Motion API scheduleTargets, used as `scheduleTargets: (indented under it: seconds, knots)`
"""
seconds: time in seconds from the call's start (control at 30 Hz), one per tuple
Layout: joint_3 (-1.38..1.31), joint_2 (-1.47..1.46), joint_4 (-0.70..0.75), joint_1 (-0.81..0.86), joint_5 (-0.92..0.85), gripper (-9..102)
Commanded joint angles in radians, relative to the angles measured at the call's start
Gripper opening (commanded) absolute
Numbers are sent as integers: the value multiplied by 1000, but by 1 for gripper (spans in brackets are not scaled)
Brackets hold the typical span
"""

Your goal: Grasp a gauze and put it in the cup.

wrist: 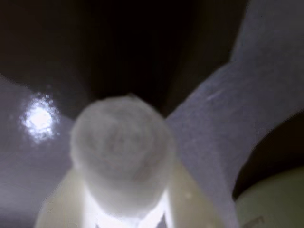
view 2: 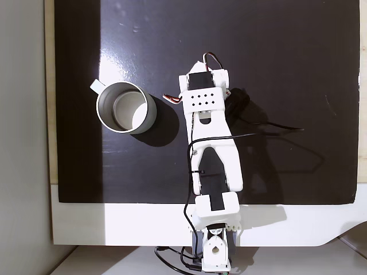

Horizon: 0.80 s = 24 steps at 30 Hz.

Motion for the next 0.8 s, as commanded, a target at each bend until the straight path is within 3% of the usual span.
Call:
scheduleTargets:
  seconds: [0.0,0.27,0.53,0.77]
  knots:
    - [-38,15,-2,23,8,0]
    - [-37,100,34,8,5,0]
    - [-94,351,160,-46,-12,0]
    - [-101,574,181,-98,-32,0]
